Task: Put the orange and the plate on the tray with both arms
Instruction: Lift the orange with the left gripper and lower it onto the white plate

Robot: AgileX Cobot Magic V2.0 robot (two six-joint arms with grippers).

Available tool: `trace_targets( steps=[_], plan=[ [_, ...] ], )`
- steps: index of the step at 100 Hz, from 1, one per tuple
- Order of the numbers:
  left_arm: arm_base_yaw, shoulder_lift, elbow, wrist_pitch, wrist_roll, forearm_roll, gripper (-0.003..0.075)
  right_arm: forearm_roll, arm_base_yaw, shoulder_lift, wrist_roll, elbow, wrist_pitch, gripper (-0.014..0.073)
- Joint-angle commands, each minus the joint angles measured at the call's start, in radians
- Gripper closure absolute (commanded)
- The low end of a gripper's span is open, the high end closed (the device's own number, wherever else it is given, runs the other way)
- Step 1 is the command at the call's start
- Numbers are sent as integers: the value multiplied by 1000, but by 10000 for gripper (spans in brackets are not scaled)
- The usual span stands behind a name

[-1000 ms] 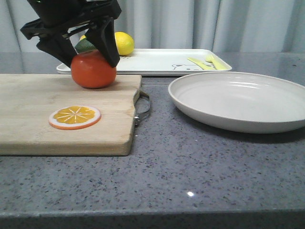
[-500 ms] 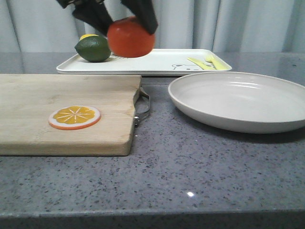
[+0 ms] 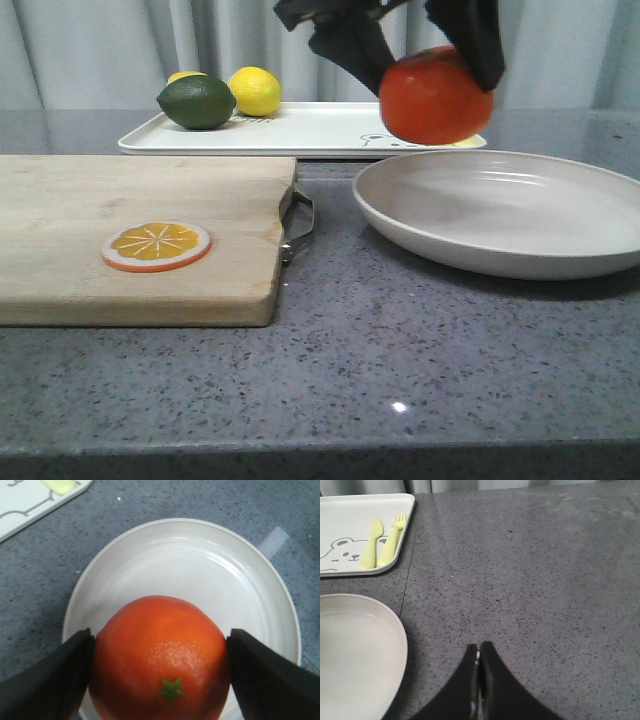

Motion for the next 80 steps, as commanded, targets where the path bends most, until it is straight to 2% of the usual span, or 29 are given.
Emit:
trace_targets(
  steps=[1, 49, 80],
  plan=[
    [-27, -22, -52, -42, 2, -36, 353, -8, 0, 7, -3, -38, -69, 655],
    [-50, 49, -66, -54, 4, -62, 344, -8, 0, 7, -3, -38, -69, 655],
    [-50, 52, -66, -68, 4, -62, 187, -8, 0, 7, -3, -38, -69, 655]
  ],
)
